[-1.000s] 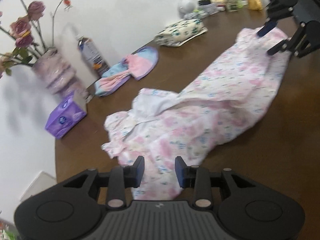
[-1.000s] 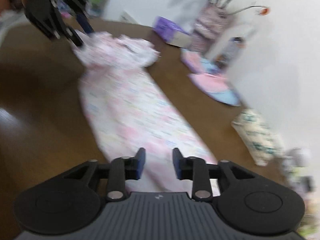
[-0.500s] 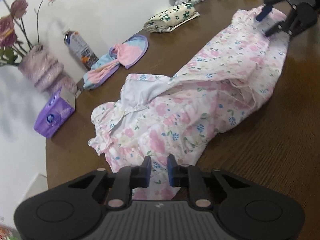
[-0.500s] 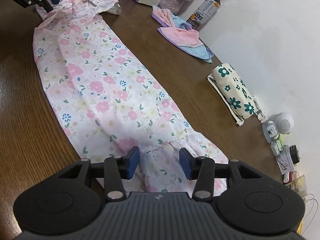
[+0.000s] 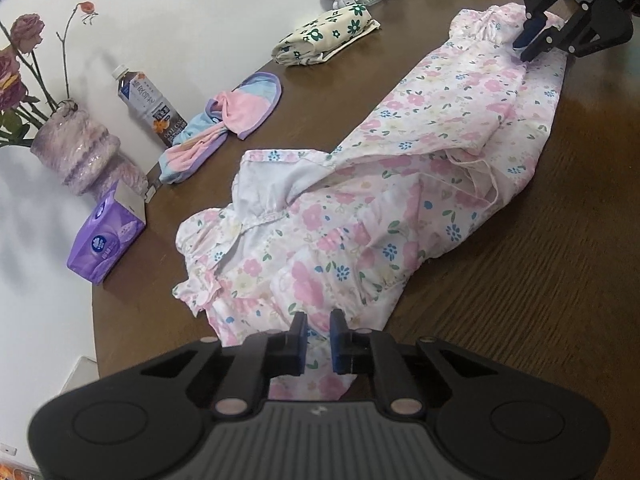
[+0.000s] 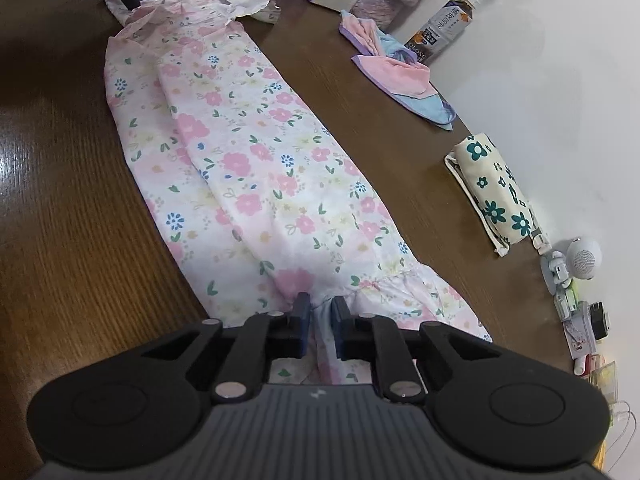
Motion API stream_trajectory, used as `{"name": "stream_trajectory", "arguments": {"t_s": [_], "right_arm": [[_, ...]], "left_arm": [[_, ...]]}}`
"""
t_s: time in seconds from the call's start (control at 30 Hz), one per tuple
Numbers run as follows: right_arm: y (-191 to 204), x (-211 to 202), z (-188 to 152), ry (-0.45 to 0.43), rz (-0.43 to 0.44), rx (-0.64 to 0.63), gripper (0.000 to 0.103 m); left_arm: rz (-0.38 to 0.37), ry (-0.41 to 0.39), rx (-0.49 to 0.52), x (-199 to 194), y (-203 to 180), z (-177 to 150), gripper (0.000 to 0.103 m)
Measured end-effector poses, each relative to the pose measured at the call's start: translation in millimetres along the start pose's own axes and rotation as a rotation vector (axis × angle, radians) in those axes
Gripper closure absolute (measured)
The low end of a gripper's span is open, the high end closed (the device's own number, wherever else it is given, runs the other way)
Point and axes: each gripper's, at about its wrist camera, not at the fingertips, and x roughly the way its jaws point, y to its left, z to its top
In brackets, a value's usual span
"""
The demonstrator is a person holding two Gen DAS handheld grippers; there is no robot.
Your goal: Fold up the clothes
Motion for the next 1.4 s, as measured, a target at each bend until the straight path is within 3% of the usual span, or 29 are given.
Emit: {"name": "stream_trajectory", "arguments": {"t_s": [0.77,0.87,0.93,1.0,1.17,1.4], "right_arm": [[18,-23,-15,0.027,0.011,0.031,0.092],[17,-22,-13,0.032,0.009,0.025,0.092],[13,-27,-5,0.003,0.011,0.021,0.085],[10,-31,4,-0.026,0.013,0.017,0.063],[16,-38,53,-0.160,0.010,-0.043,0.057],[21,2,139,-0.262,0.130,0.003,0.056]], "left_arm": [[-0.004,-0.035,-0.023,-2,0,-4,0.095],[0.003,-0.043,-0.032,-6,1,-1,0.087],[0.006,-0.062,-0.040,-12,3,2,0.079],[0.012,-0.102,-0.044,-23,4,7,0.072],[0.063,-0.133,-0.023,-37,7,11,0.055],[0.087,-0.109,-0.030,-39,35,7,0.054]]}}
